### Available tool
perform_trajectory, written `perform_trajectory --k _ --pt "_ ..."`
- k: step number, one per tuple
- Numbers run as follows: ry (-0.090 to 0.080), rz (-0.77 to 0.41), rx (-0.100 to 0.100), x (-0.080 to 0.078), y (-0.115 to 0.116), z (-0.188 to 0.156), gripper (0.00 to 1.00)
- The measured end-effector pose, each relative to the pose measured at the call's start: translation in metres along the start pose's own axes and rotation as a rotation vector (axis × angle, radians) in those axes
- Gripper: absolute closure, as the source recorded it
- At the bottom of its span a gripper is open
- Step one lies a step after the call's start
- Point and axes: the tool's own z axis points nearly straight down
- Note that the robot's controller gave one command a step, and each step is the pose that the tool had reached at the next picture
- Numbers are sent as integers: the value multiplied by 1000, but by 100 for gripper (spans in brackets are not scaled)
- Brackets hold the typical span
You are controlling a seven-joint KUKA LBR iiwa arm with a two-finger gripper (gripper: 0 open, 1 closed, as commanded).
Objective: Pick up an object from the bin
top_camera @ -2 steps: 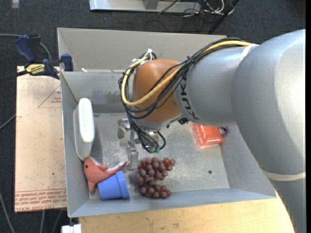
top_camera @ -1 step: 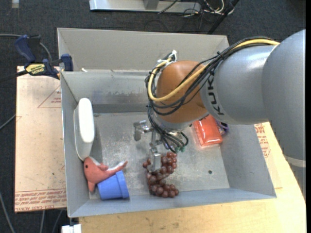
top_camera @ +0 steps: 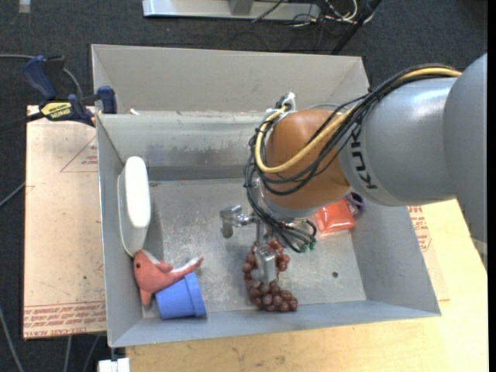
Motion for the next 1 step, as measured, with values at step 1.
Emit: perform_trajectory --k 1 --pt "-7 -178 2 24 -15 19 0"
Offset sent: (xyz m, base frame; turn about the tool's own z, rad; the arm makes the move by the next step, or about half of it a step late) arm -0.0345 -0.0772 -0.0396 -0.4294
